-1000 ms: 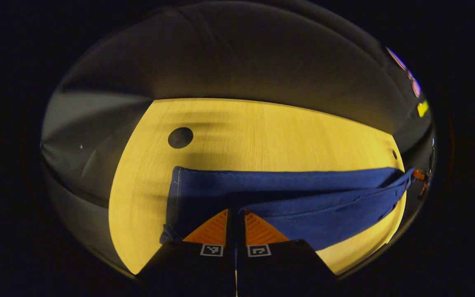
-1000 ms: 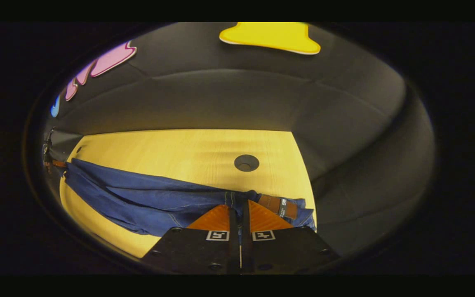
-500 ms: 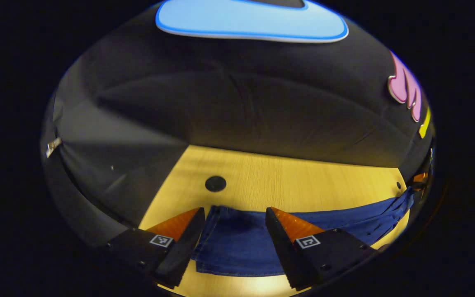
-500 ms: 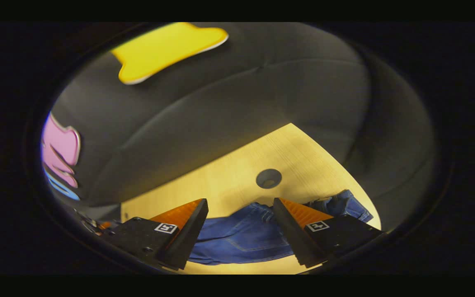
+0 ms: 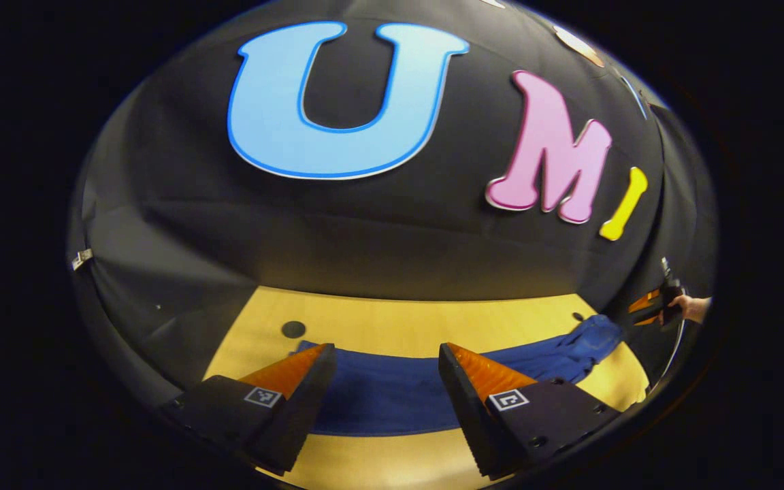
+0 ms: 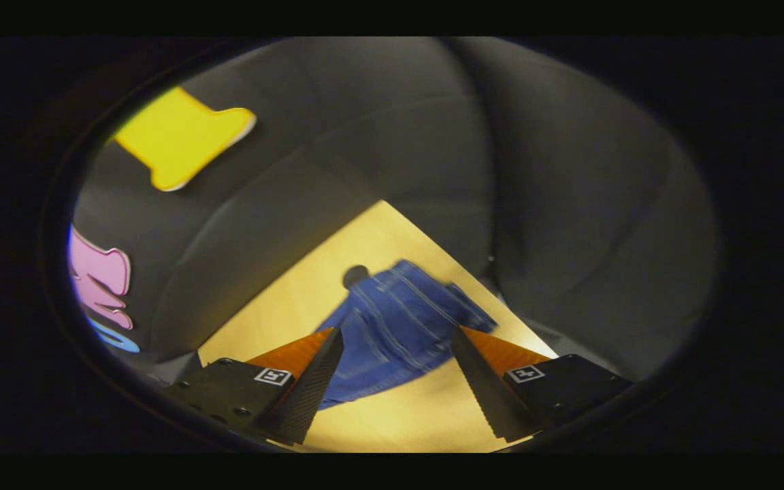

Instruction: Grasp the waist and the cuffs of the jeans and fold them to make the two legs overlap; first hold the waist and fold one-third of the jeans toward the cuffs, then hold the cuffs and fold the remaining one-third in the same direction to finish folding.

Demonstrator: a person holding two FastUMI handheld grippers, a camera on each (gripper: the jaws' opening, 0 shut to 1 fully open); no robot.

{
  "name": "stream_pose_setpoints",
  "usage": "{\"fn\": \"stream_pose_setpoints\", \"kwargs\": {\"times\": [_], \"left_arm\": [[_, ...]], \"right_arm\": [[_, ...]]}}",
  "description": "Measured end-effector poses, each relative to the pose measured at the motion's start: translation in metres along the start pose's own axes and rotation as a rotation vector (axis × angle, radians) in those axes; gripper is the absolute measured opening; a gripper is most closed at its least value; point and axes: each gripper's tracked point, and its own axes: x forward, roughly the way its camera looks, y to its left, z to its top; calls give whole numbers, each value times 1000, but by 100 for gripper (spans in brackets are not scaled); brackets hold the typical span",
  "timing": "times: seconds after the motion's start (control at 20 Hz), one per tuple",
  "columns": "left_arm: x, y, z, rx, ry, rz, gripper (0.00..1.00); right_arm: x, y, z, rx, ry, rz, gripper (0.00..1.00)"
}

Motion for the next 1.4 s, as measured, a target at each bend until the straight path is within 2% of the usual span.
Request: {"fn": "stream_pose_setpoints", "kwargs": {"times": [0.15,0.4,0.5,0.7,0.85,0.9,1.05,1.1,1.25,1.35,1.4], "left_arm": [[-6,-25,-10,13,7,-33,95],[-5,-45,-31,23,67,-35,95],[-5,-48,-34,25,80,-20,95],[-9,-59,-45,2,100,14,95],[-19,-63,-57,20,117,28,95],[-22,-63,-58,27,114,25,95],[-30,-62,-66,2,118,-15,94],[-32,-59,-67,-14,116,-34,94],[-52,-48,-72,-37,109,-80,94],[-69,-34,-78,-27,109,-96,95],[-78,-25,-82,-17,118,-98,95]], "right_arm": [[21,-22,-22,131,48,-47,98],[31,-26,-11,246,16,-92,98],[32,-16,-4,291,-2,-55,98],[50,-11,-4,302,-25,-12,48],[38,-3,9,251,-74,47,8],[29,7,16,246,-108,80,14],[-14,45,25,156,-209,153,7],[-31,59,21,115,-244,170,14],[-77,99,9,-50,-332,197,14],[-110,150,-2,-181,-393,236,14],[-127,175,-6,-251,-420,262,11]]}}
